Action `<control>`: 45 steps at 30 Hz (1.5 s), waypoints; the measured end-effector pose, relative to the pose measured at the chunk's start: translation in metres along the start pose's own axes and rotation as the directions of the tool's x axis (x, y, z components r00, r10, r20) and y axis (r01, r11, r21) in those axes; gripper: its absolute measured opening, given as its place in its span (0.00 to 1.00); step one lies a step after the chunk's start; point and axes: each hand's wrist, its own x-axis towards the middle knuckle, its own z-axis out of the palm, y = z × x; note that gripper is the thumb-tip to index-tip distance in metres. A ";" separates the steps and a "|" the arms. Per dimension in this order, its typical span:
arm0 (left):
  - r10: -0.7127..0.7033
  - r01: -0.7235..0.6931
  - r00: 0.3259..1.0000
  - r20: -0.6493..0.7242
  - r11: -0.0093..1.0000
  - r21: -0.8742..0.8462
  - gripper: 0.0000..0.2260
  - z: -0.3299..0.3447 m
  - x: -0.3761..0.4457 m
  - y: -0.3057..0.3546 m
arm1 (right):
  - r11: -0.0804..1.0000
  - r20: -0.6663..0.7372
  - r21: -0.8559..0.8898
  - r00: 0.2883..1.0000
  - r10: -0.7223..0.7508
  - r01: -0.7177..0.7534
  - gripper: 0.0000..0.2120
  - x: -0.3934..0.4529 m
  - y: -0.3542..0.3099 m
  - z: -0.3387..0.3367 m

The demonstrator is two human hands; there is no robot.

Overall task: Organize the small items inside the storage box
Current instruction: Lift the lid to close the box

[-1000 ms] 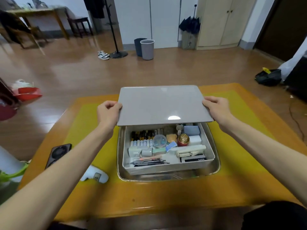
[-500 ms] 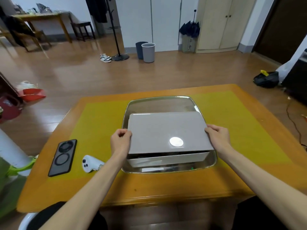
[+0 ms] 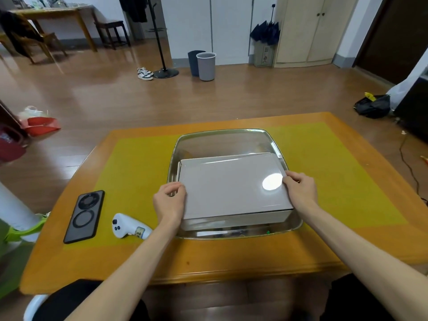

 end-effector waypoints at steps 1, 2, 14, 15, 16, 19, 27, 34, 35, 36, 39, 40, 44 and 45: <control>-0.003 0.003 1.000 -0.010 1.000 -0.006 0.06 0.002 -0.001 0.001 | 1.000 0.005 -0.010 1.000 -0.010 0.010 0.13 0.001 -0.002 -0.001; -0.013 0.012 1.000 -0.025 1.000 -0.024 0.07 0.003 -0.002 0.001 | 1.000 0.009 -0.017 1.000 -0.025 0.025 0.13 0.002 -0.004 -0.002; -0.116 0.117 0.992 0.047 0.993 -0.032 0.13 -0.001 0.009 0.000 | 0.988 -0.015 -0.004 0.988 -0.153 0.153 0.10 -0.004 0.001 0.011; -0.126 0.127 0.991 0.048 0.991 -0.029 0.13 0.000 0.010 0.002 | 0.991 -0.018 -0.005 0.991 -0.134 0.134 0.10 -0.004 0.001 0.012; -0.140 0.142 0.989 0.044 0.989 -0.033 0.13 0.000 0.011 0.003 | 0.993 -0.024 -0.002 0.993 -0.116 0.116 0.10 -0.003 0.001 0.013; -0.177 0.178 0.984 0.024 0.982 -0.067 0.13 0.002 0.008 0.006 | 0.997 -0.054 0.020 0.996 -0.077 0.079 0.12 -0.001 -0.001 0.012; -0.177 0.183 0.983 0.050 0.973 -0.140 0.12 0.003 0.012 0.019 | 0.994 -0.101 0.082 0.993 -0.065 0.073 0.11 0.003 -0.009 0.007; -0.136 0.140 0.988 0.067 0.989 -0.050 0.14 0.007 0.007 0.005 | 0.998 -0.106 0.038 0.993 -0.047 0.052 0.09 -0.003 0.005 0.007; -0.127 0.130 0.990 0.062 0.990 -0.055 0.15 0.006 0.006 0.005 | 0.998 -0.110 0.016 0.993 -0.053 0.055 0.09 -0.004 0.005 0.007; -0.120 0.123 0.991 0.060 0.991 -0.059 0.15 0.006 0.005 0.005 | 0.998 -0.114 -0.004 0.992 -0.057 0.057 0.10 -0.005 0.005 0.008; -0.108 0.113 0.991 0.078 0.992 -0.062 0.16 0.004 0.002 0.007 | 0.998 -0.120 -0.027 0.991 -0.063 0.061 0.12 -0.006 0.006 0.010; -0.107 0.112 0.991 0.080 0.991 -0.067 0.17 0.004 0.002 0.008 | 0.998 -0.120 -0.036 0.991 -0.064 0.060 0.13 -0.006 0.007 0.010; -0.133 0.138 0.988 0.079 0.988 -0.066 0.22 0.003 0.000 0.008 | 0.997 -0.123 -0.067 0.991 -0.054 0.046 0.14 -0.008 0.009 0.010; -0.132 0.137 0.988 0.086 0.989 -0.049 0.22 0.003 0.000 0.008 | 0.996 -0.124 -0.071 0.991 -0.056 0.047 0.14 -0.009 0.008 0.010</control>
